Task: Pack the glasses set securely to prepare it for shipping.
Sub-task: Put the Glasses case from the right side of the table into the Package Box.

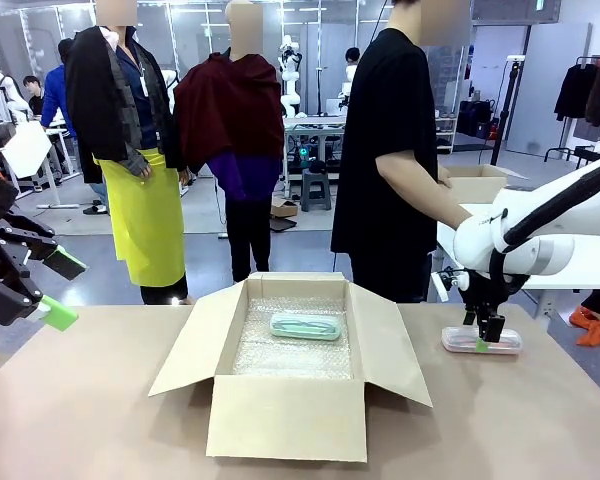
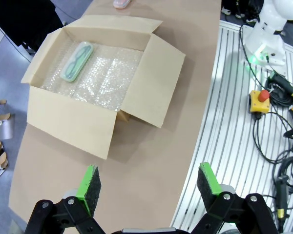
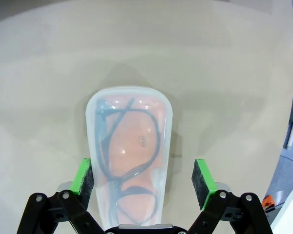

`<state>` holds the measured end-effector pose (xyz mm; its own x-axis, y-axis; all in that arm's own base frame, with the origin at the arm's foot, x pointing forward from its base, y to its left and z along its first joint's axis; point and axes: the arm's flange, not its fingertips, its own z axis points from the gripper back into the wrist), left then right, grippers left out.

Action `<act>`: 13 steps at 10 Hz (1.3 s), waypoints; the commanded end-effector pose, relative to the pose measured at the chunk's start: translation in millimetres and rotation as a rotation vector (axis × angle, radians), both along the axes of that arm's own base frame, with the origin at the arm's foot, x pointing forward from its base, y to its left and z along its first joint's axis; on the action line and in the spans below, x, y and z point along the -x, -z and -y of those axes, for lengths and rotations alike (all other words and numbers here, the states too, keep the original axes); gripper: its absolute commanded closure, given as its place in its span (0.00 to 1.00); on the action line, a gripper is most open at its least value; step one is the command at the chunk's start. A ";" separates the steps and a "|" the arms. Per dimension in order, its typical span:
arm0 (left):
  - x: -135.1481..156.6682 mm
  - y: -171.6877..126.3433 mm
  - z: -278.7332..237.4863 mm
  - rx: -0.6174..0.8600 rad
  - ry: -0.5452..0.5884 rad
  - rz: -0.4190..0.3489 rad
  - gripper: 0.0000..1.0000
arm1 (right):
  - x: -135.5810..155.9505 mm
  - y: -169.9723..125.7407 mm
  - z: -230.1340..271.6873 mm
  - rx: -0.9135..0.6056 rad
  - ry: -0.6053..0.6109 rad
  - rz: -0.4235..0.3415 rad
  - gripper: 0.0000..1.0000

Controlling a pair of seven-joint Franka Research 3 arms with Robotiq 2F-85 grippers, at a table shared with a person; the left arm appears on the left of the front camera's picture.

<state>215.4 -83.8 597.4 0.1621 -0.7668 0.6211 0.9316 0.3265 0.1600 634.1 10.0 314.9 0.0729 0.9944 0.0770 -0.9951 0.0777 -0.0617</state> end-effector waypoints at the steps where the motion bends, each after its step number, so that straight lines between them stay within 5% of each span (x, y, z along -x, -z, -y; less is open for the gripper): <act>1: 0.6 -1.3 -1.2 0.006 0.020 0.007 0.00 | 1.9 2.7 1.1 0.009 -0.043 0.017 0.00; 3: 0.6 -1.3 -1.2 0.006 0.020 0.007 0.00 | 2.2 3.4 2.1 -0.001 -0.049 0.008 0.00; 6: 0.6 -1.3 -1.2 0.006 0.020 0.007 0.00 | 1.8 4.2 2.6 0.007 -0.046 0.012 0.37; 7: 0.6 -1.3 -1.2 0.006 0.020 0.007 0.00 | 3.1 2.4 2.7 0.008 -0.039 0.021 0.40; 8: 0.6 -1.3 -1.2 0.006 0.020 0.007 0.00 | 5.9 -1.3 2.8 -0.001 -0.029 0.036 0.57; 12: 0.6 -1.3 -1.2 0.006 0.020 0.007 0.00 | 16.1 -38.7 -1.7 0.011 -0.004 0.020 0.55; 13: 0.6 -1.3 -1.2 0.006 0.020 0.007 0.00 | 19.6 -68.3 -5.2 0.015 0.021 0.008 0.55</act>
